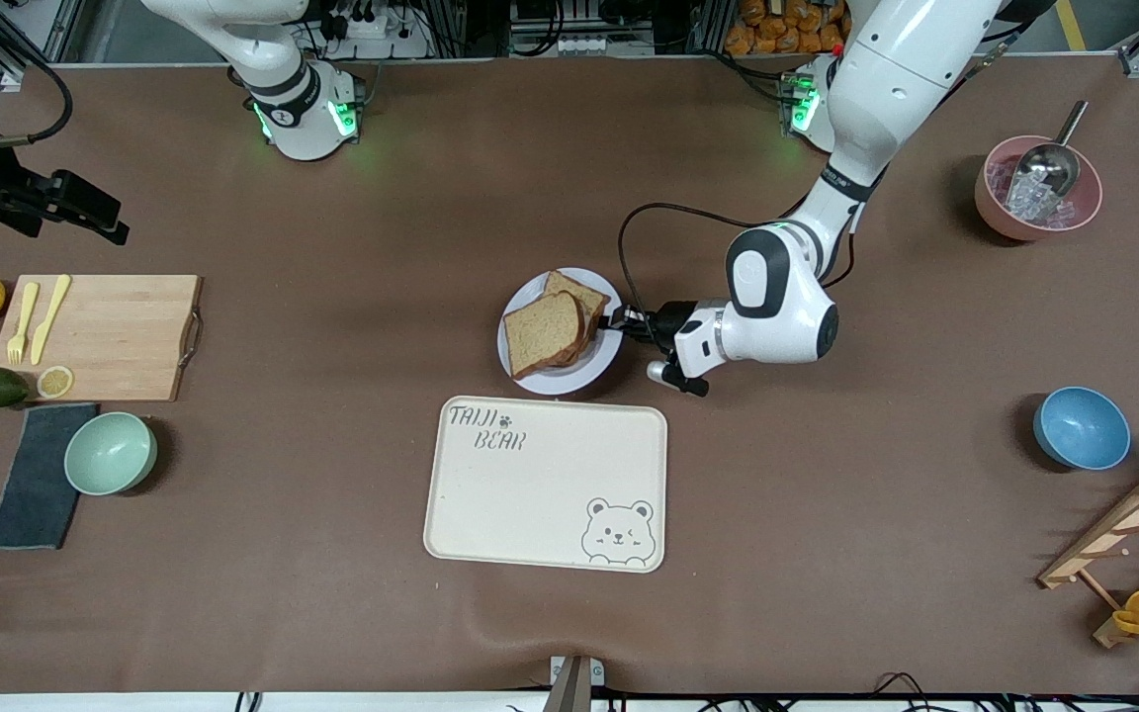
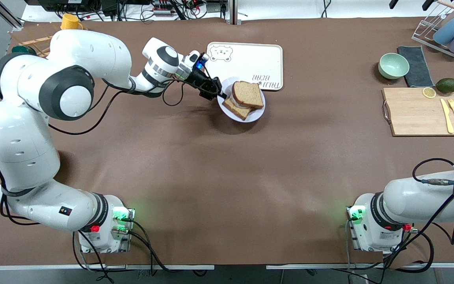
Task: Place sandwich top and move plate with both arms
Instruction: 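Slide the plate with the left gripper onto the bear-printed tray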
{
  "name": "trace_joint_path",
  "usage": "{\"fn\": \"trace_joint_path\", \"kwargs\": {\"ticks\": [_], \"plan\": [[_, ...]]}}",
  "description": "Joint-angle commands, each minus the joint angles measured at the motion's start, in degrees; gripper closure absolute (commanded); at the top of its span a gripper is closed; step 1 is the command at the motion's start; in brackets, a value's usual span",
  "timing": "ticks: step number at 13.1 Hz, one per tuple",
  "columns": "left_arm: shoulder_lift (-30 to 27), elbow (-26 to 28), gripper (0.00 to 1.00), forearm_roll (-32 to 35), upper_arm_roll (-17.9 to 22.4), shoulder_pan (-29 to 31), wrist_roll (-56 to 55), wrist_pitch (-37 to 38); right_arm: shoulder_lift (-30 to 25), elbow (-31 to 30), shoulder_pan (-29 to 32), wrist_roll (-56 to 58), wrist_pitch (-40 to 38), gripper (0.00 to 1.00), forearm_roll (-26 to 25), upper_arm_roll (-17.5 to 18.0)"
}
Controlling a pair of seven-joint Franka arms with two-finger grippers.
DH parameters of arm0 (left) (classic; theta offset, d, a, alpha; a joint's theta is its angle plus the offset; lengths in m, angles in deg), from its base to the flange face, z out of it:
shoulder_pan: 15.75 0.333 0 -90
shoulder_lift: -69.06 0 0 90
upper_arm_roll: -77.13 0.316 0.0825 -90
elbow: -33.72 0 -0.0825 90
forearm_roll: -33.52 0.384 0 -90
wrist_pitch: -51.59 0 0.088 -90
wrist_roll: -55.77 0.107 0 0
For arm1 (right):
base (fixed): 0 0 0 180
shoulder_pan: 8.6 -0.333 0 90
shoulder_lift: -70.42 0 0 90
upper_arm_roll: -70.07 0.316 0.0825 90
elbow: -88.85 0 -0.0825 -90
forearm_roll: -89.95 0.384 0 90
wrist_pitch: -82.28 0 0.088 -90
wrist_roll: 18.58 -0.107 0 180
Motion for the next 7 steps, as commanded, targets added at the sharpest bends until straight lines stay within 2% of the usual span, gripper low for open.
{"fn": "trace_joint_path", "kwargs": {"ticks": [1, 5, 7], "plan": [[-1.2, -1.5, 1.0, -5.3, 0.0, 0.9, -0.7, 0.2, -0.3, -0.2, -0.7, 0.5, 0.0, 0.0, -1.0, -0.3], [-0.2, -5.2, 1.0, -12.1, 0.4, 2.4, -0.8, -0.6, -0.3, -0.2, -0.6, 0.5, 0.0, 0.0, -1.0, -0.3], [3.4, -9.6, 1.0, -16.2, 0.4, 1.9, -0.9, -4.9, -0.3, -0.2, -0.6, 0.5, 0.1, 0.0, -0.9, -0.3]]}}
